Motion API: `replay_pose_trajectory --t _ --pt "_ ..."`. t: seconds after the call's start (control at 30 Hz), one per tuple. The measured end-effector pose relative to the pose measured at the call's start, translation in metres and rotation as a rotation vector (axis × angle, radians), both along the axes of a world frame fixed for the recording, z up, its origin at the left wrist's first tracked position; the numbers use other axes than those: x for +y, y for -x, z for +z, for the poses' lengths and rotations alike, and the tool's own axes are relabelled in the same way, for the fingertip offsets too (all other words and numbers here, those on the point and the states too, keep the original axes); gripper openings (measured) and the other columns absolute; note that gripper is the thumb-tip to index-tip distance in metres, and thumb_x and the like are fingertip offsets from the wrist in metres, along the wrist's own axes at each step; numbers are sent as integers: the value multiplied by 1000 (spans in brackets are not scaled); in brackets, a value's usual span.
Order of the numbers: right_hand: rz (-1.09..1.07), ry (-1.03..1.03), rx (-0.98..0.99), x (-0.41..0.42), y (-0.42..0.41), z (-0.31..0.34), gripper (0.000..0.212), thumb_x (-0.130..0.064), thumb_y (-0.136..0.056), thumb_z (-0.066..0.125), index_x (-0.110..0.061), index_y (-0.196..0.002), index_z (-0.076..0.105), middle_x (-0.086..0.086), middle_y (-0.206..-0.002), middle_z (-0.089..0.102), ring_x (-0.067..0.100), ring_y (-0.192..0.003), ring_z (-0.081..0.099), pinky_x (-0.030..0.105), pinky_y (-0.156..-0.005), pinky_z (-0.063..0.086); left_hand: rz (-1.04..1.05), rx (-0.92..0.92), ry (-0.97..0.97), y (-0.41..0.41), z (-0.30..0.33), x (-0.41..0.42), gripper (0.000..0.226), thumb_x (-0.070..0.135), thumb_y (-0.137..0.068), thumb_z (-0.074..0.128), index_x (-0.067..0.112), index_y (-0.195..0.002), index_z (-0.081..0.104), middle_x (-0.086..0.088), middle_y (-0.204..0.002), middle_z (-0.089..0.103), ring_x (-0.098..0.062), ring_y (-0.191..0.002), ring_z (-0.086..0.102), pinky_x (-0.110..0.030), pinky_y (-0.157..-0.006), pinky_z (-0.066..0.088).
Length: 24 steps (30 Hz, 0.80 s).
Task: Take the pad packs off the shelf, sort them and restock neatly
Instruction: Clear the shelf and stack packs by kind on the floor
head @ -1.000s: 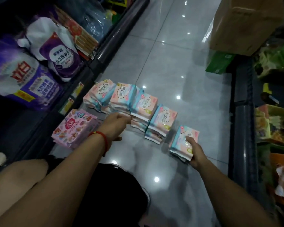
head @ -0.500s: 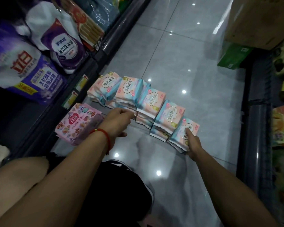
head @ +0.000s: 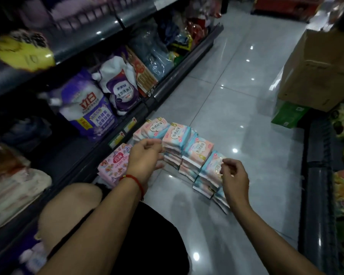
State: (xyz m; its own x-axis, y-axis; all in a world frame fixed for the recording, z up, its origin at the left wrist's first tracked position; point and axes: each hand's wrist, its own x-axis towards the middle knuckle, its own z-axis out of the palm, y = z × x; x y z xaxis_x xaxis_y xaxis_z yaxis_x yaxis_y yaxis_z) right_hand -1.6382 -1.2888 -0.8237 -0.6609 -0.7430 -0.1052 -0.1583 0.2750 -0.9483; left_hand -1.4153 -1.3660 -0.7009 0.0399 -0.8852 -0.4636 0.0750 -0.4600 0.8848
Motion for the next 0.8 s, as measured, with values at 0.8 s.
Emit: replay_pose_trajectory --t 0.8 --pt "1458 752 582 -97 -563 288 47 -27 -93 62 -21 -139 51 -1 -145 47 21 -133 48 41 -110 40 799 -1028 437 -463 185 145 26 8 -84 66 19 -108 66 2 -104 67 -19 -101 64 -32 -94 49"
